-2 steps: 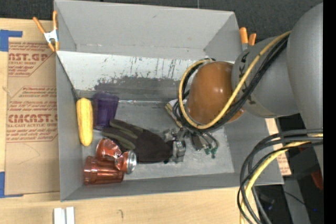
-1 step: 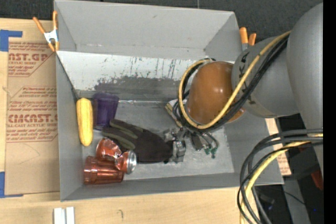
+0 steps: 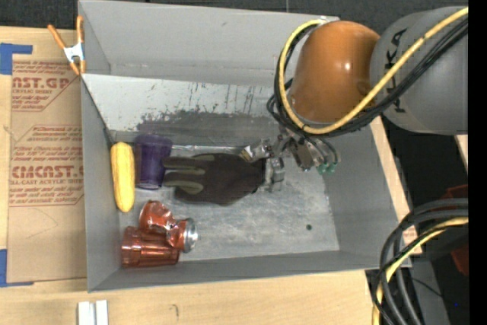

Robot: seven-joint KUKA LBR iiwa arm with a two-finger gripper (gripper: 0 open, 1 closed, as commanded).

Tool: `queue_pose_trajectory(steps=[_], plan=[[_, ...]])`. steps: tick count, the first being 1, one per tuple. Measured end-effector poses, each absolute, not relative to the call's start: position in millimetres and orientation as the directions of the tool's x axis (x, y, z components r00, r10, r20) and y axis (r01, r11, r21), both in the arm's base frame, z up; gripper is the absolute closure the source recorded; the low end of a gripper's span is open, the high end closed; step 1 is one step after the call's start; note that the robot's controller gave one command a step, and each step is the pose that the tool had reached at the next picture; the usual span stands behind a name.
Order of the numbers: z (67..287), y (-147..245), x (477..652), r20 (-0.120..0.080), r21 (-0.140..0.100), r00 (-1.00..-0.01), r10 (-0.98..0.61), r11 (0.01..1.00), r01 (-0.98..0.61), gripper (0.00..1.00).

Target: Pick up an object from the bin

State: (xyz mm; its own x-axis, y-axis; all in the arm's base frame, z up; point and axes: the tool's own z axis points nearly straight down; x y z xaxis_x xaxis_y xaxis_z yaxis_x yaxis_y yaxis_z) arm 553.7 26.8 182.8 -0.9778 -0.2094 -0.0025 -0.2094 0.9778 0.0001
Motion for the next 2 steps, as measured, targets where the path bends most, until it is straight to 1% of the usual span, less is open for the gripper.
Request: queue_pose_trajectory(steps=[1, 2], plan=[[183, 27, 553.7, -0.002, 0.000, -0.978, -0.209, 0.978, -0.210, 1.00], [229, 27, 549.6, 0.002, 0.001, -0.982, -0.190, 0.982, -0.190, 1.00]])
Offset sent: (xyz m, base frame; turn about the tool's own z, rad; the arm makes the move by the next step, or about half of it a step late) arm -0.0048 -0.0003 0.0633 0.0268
